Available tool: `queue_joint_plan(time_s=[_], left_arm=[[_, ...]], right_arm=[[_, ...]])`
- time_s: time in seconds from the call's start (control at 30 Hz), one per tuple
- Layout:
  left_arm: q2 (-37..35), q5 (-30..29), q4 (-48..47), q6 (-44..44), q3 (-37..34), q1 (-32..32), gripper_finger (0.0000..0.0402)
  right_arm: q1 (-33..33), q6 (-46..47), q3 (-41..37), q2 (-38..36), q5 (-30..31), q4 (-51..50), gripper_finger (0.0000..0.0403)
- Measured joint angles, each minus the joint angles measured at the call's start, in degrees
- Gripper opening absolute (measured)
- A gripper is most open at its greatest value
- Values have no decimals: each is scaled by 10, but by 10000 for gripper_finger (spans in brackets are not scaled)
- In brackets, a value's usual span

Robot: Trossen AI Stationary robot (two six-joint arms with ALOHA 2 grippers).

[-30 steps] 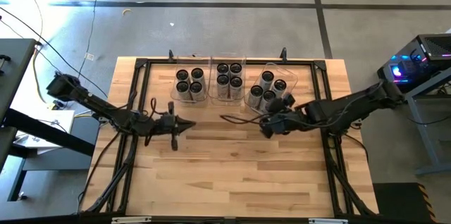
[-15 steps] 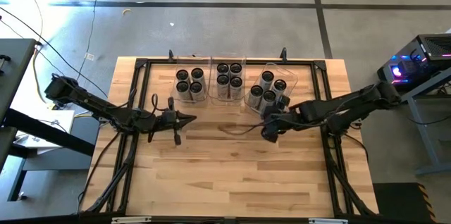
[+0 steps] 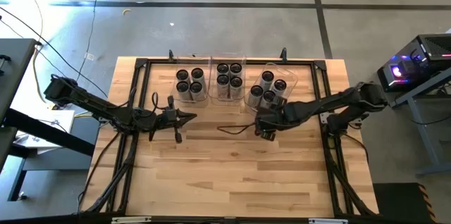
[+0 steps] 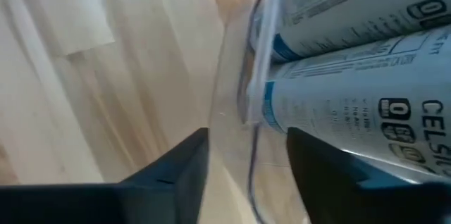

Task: Sort soda cans
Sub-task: Adjust all the transparent bins to the top of the table

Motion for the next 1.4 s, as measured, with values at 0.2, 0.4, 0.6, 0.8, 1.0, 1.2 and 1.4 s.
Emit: queue_joint_plan(time_s=[0.2,0.4,0.6,0.8,1.0,1.2,1.4], left_arm=[[0,1,0,-18,0,0,0],[0,18,-4,-31,0,0,0],[0,19,-5,-37,0,0,0],[0,19,-6,-50,0,0,0],[0,9,-29,-65,1,0,0],[0,-8,-29,-66,1,3,0],[0,-9,-29,-76,1,14,0]], right_arm=[[-17,3,0,-1,-22,-9,60],[-6,-19,0,-2,-20,-36,14],[15,-110,0,-2,-12,-78,6],[14,-180,-38,-14,1,-23,4],[8,-276,-45,-14,32,4,4],[-54,-358,-45,-14,0,26,4],[-118,-441,-46,-14,0,54,11]])
